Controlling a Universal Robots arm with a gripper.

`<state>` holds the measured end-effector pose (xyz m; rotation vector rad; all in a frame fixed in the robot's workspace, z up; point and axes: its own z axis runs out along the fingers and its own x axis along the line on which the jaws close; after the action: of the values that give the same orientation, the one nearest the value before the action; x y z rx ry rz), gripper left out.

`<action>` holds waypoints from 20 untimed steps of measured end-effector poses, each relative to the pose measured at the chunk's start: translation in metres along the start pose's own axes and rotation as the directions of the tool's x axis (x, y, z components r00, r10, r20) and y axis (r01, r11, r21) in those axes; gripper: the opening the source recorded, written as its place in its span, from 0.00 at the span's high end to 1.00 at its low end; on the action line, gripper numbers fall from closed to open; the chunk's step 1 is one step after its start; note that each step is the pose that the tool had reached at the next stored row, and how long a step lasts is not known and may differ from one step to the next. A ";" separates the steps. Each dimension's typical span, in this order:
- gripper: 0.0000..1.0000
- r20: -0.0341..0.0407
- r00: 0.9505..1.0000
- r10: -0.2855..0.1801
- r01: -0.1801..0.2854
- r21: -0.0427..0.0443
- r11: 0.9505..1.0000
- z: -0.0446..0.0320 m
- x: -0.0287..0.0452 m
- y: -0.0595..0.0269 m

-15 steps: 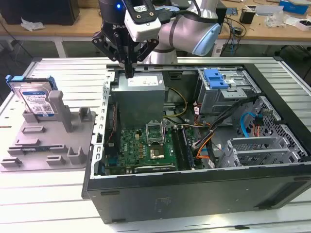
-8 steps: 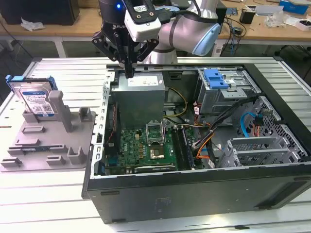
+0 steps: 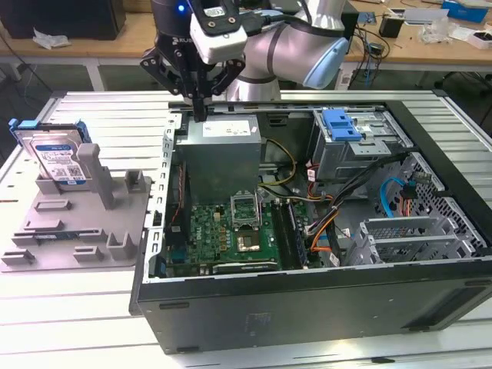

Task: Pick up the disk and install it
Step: 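Reach for the disk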

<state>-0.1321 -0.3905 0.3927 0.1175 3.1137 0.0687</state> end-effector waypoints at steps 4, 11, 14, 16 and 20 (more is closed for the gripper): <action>0.89 0.000 1.000 0.001 -0.001 0.000 1.000 0.0009 0.0124 0.0048; 0.89 0.000 1.000 0.002 -0.002 0.000 1.000 0.0016 0.0396 0.0080; 0.89 0.000 1.000 0.003 -0.003 0.000 1.000 0.0020 0.0508 0.0094; 0.89 0.000 1.000 0.003 -0.003 0.000 1.000 0.0028 0.0622 0.0113; 0.89 0.000 1.000 0.004 -0.004 0.000 1.000 0.0041 0.0768 0.0148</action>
<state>-0.2075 -0.3697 0.3876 0.1235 3.1133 0.0688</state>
